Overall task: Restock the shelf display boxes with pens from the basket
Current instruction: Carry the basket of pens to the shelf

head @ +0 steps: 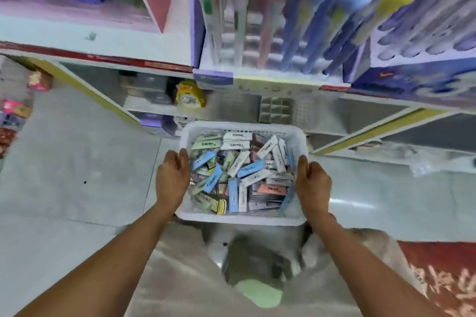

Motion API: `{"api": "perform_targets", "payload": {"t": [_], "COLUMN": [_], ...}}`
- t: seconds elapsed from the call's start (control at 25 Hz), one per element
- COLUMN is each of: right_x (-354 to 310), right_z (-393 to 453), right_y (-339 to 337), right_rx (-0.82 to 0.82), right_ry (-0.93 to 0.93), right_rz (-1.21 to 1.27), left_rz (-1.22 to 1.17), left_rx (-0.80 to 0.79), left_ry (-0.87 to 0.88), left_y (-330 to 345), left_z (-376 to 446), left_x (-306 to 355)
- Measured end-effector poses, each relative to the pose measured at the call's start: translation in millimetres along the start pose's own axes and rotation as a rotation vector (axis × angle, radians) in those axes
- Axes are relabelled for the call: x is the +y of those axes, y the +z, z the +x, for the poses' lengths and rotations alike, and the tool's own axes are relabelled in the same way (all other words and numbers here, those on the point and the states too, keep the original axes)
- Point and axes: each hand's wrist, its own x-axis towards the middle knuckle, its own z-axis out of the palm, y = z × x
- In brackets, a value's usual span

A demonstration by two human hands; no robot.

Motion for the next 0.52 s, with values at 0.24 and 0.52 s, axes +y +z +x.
{"api": "perform_targets", "payload": {"t": [0.24,0.52], "right_x": [110.8,196.0], "right_z": [37.3,97.7], "right_y": [82.9,158.4], "right_rx": [0.024,0.029], "right_ry": [0.104,0.11], "right_rz": [-0.087,-0.134], "left_rz": [0.015,0.133], "left_rx": [-0.13,-0.15], "left_ry": [0.019,0.023], "left_y": [131.9,237.0], "left_z": [15.4,35.1], "left_x": [-84.8,-132.1]}}
